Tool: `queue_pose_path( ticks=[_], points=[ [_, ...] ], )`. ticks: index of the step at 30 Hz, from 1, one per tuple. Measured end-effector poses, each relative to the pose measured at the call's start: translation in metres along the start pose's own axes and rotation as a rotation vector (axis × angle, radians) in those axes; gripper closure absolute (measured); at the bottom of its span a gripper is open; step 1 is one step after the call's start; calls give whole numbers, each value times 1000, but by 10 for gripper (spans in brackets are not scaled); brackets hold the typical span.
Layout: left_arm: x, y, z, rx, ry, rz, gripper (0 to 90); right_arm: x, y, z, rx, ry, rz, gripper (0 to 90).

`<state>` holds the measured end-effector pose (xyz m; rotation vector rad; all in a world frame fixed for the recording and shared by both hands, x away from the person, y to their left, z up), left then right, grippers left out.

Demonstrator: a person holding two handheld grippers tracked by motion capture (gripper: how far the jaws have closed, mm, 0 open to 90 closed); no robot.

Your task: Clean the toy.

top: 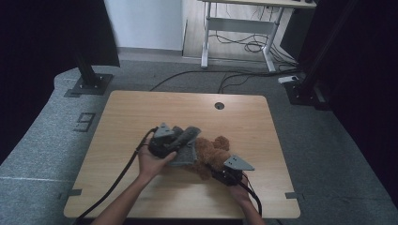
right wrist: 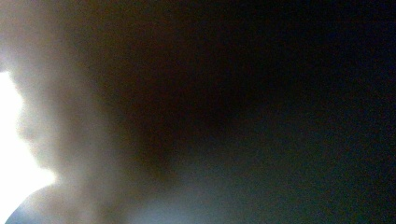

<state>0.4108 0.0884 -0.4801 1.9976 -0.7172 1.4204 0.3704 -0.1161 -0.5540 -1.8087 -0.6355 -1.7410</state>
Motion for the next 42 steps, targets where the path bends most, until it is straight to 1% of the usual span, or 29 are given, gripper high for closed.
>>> queue_pose_path(
  ticks=[2,5,9,11,12,13,15,17,18,21,22,24,26,27,29,31,33,34,36,37,39,41,42],
  points=[
    [-1,-11,-13,9,29,-33,760,0,0,1,-2,2,4,560],
    [-4,-25,-29,39,47,-51,756,-1,0,1,-6,-2,5,560],
    [-16,-36,-39,41,34,-91,752,-1,1,0,-9,-5,0,555],
    [-21,-39,-41,51,35,-102,752,-2,1,0,-10,-5,1,555],
    [-24,-40,-41,56,28,-104,753,-2,1,0,-10,-5,1,554],
    [-28,-41,-41,56,25,-109,753,-2,2,0,-11,-6,1,550],
    [-34,-40,-40,48,35,-128,754,-2,3,0,-12,-8,4,536],
    [-35,-38,-41,55,47,-117,755,-1,3,-2,-10,-14,12,505],
    [-36,-37,-41,58,50,-112,755,0,3,-4,-7,-15,17,473],
    [-39,-36,-41,65,65,-111,756,6,5,-14,-24,-3,29,331],
    [-40,-36,-41,65,70,-110,757,9,6,-19,-29,2,35,290],
    [-43,-36,-41,68,79,-110,759,16,6,-31,-19,11,49,239],
    [-44,-34,-42,73,93,-108,759,27,6,-43,-25,31,59,194],
    [-45,-33,-42,75,98,-101,760,32,5,-49,-20,39,66,185],
    [-47,-28,-43,68,96,-80,762,42,4,-56,-24,48,59,170],
    [-48,-25,-44,57,92,-75,762,53,4,-59,-19,58,55,163],
    [-49,-23,-46,50,89,-76,763,66,4,-56,-10,62,41,164],
    [-49,-22,-46,47,89,-80,763,72,4,-52,-6,54,38,168],
    [-50,-21,-47,42,84,-84,763,79,6,-39,9,32,28,174],
    [-50,-21,-48,39,81,-84,763,80,6,-32,13,19,31,178],
    [-51,-20,-49,33,76,-87,763,74,5,-16,34,-31,36,178],
    [-53,-19,-51,27,73,-87,763,61,1,-3,43,-92,26,186],
    [-54,-19,-53,28,72,-86,764,53,-2,2,55,-118,28,181]
  ],
)
Point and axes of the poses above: each handheld gripper's, and its own axes: z roughly forward along the jaws, x roughly out of its top, y roughly to its right, the point moved 7 cm from there along z, roughly forward along the jaws, and after that the axes turned 15 degrees about y, right-handed, at the moved point
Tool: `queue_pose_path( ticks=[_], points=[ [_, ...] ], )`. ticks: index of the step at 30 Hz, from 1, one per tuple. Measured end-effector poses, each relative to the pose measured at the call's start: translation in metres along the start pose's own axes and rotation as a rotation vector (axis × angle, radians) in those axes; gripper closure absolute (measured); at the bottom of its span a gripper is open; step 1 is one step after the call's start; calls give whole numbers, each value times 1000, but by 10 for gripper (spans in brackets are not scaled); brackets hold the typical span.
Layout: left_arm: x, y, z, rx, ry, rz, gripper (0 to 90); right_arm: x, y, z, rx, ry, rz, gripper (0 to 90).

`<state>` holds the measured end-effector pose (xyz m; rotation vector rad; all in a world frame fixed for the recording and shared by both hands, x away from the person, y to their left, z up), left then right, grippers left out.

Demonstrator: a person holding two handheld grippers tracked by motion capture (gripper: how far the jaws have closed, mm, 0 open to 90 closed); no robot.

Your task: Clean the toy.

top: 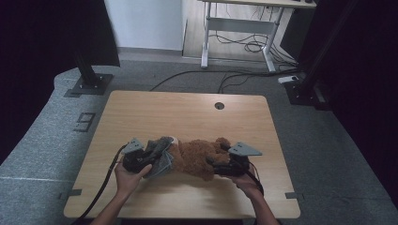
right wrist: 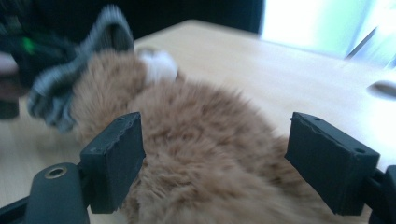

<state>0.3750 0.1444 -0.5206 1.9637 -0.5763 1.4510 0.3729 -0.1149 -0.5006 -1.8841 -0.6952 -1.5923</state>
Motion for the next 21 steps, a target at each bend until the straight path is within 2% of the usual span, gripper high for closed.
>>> queue_pose_path(
  ticks=[3,7,10,12,16,17,19,21],
  points=[
    [-5,1,-5,-15,-6,-10,765,-24,-5,11,-12,-73,-1,188],
    [-3,7,-13,-47,-19,-31,765,-43,-9,9,-1,-70,33,252],
    [14,19,-13,-91,-10,-48,767,-45,-12,5,-20,-50,-32,336],
    [31,35,-8,-118,6,-21,765,-44,-13,5,-30,-42,-63,368],
    [58,78,18,-176,9,87,763,-44,-16,8,-35,-25,-107,381],
    [61,87,28,-194,2,96,763,-44,-16,8,-33,-27,-116,381],
    [63,98,50,-222,-30,87,762,-45,-17,7,-31,-26,-114,381],
    [54,101,73,-226,-100,75,761,-46,-18,6,-24,-23,-110,382]
  ],
)
Point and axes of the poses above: each handheld gripper's, and its own axes: z roughly forward along the jaws, x roughly out of its top, y roughly to its right, the point moved 7 cm from there along z, roughly forward along the jaws, and after that the axes turned 15 degrees about y, right-handed, at the moved point
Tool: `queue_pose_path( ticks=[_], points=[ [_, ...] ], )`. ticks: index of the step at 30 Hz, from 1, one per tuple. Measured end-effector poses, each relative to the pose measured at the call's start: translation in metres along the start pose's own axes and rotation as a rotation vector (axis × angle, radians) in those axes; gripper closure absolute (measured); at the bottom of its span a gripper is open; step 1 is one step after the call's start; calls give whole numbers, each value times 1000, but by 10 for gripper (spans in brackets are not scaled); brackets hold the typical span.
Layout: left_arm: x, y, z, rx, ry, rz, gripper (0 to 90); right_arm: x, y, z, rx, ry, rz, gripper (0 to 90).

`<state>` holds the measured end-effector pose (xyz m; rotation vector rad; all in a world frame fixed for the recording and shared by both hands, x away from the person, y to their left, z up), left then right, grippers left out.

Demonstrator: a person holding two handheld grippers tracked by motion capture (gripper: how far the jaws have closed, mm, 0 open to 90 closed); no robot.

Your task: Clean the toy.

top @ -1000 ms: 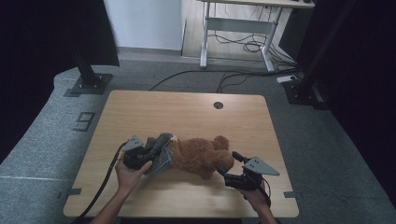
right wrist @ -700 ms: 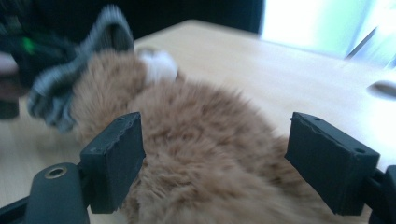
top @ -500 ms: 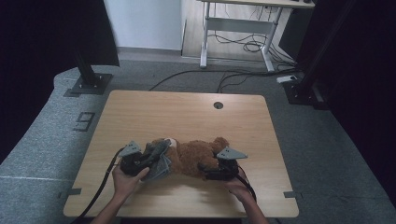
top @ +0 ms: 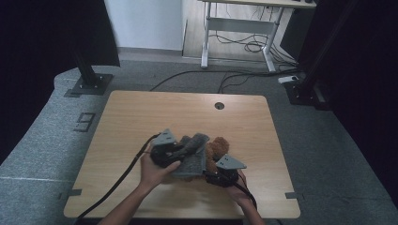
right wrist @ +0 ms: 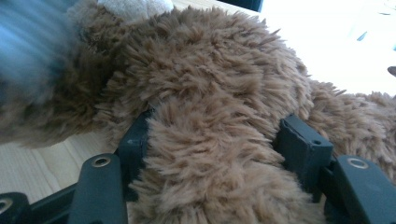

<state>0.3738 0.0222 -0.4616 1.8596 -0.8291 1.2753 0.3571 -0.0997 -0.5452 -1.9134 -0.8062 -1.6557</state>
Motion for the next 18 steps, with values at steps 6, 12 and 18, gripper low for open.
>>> queue_pose_path(
  ticks=[6,12,18],
  points=[
    [-27,-15,21,29,-87,-14,761,-5,2,-1,-19,3,-2,393],
    [-36,-37,-14,116,-71,-1,764,-9,3,-1,-45,-4,11,421],
    [-52,-46,-48,106,2,-26,774,-14,-2,3,-39,-31,-16,453]
  ],
)
Point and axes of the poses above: each handheld gripper's, and its own axes: z roughly forward along the jaws, x roughly out of its top, y roughly to its right, the point moved 7 cm from there along z, roughly forward along the jaws, and after that the axes turned 15 degrees about y, right-handed, at the moved point
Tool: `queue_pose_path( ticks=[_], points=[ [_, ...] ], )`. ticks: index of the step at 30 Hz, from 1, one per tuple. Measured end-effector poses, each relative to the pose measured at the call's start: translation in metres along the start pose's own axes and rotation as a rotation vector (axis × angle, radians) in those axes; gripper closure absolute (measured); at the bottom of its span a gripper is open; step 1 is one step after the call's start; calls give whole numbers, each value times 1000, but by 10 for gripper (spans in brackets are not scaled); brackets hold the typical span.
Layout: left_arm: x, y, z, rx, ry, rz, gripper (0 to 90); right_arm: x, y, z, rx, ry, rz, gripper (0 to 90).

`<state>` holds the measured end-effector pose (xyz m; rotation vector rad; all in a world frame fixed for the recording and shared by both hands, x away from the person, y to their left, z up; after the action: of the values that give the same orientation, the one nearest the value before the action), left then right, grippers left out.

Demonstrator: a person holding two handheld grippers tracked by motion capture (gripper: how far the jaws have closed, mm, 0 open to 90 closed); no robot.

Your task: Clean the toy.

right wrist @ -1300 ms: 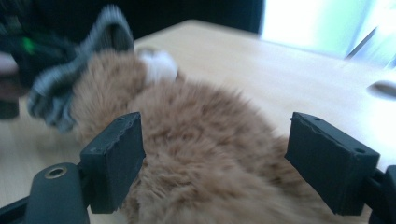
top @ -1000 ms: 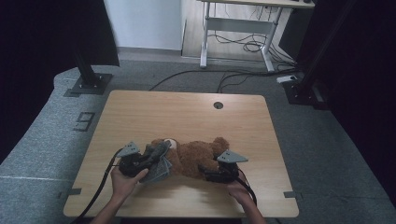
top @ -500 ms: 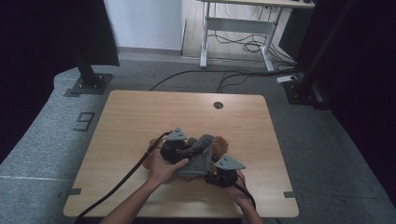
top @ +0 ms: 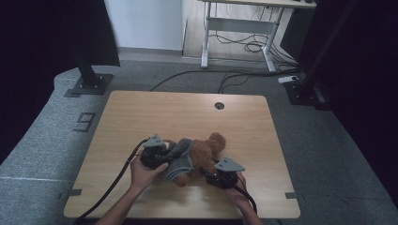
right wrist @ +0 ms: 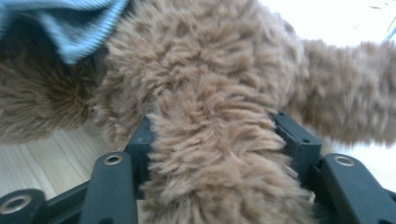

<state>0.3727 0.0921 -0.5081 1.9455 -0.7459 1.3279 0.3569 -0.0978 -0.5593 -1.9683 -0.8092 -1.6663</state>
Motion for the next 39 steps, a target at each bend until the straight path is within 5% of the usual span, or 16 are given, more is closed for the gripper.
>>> queue_pose_path(
  ticks=[5,12,19,25,35,39],
  points=[
    [1,3,-12,-14,63,-3,770,-9,-4,5,-1,-26,-18,495],
    [10,-11,-33,24,102,-6,765,-6,-2,4,2,-21,4,571],
    [-5,-24,-59,58,141,-48,757,-7,3,1,-28,-29,5,583],
    [-20,-50,-65,134,98,-82,762,-9,18,-4,-73,-23,45,586],
    [-40,-83,-46,196,6,-135,762,-13,28,-9,-74,-17,58,583],
    [-44,-87,-43,188,-10,-149,762,-14,32,-10,-78,-14,59,582]
  ],
)
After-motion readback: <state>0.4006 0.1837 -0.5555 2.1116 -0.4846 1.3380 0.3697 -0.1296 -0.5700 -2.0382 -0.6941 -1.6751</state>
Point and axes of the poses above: each handheld gripper's, and its own axes: z roughly forward along the jaws, x roughly out of its top, y roughly to its right, the point moved 7 cm from there along z, roughly forward along the jaws, and after that the axes turned 15 degrees about y, right-handed, at the moved point
